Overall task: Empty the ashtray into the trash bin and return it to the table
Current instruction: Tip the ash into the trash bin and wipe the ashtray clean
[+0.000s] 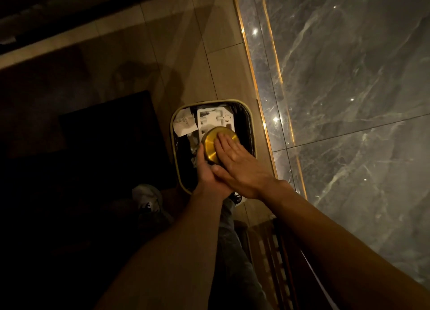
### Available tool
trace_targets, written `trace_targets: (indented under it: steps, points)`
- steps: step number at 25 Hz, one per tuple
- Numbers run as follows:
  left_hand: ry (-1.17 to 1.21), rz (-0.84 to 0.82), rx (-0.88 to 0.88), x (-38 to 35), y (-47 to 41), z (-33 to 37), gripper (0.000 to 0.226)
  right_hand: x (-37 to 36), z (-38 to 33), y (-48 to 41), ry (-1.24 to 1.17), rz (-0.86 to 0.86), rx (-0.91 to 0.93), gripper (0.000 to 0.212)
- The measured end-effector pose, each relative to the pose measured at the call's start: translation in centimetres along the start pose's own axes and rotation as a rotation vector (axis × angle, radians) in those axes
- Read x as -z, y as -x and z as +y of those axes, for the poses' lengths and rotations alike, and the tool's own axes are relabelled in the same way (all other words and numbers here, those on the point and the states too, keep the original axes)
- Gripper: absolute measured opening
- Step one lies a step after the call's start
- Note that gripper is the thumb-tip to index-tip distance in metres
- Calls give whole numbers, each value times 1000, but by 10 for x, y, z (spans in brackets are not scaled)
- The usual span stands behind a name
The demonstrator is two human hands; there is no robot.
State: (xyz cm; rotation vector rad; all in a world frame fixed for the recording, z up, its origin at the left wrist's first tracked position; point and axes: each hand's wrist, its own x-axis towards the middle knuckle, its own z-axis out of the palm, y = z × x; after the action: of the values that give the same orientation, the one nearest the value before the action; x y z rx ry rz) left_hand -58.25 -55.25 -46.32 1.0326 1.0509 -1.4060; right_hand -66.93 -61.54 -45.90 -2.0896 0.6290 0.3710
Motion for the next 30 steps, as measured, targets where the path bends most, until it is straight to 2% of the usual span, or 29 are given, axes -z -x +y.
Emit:
trace_targets:
  steps: [3,4,6,7,8,10,12,15,18,20,25,26,29,30]
  points:
    - [30,12,66,-1,2,0,79,7,-4,1,-35,282,-65,69]
    - [27,24,35,-2,1,-1,77,9,-7,0,-45,252,-73,68]
    - [19,28,-16,-2,2,-3,72,6,-11,3,-59,-26,-30,69]
    - [18,26,0,-1,4,-3,73,8,-10,4,-53,-86,9,69]
    - [17,32,29,-2,7,0,75,15,-8,2,-61,-31,42,69]
    - [29,75,65,0,12,5,80,34,-1,0,-92,189,14,65]
    - [31,101,66,-2,16,9,77,52,8,-3,-52,285,13,61]
    - [-1,58,144,-8,22,9,78,60,23,-6,12,233,58,62]
    - [-50,12,235,-8,29,9,88,60,34,-6,-178,87,-28,66]
    - [-62,16,253,-8,33,10,90,58,36,-4,-217,31,-52,64]
    - [-35,87,254,-3,39,16,92,58,24,9,39,351,97,59]
    - [-43,90,251,-3,39,17,89,57,23,9,116,314,159,59]
    - [-37,109,275,-4,43,17,84,49,30,4,422,-75,381,62]
    - [-21,114,307,-4,46,16,85,54,33,0,502,-134,449,62]
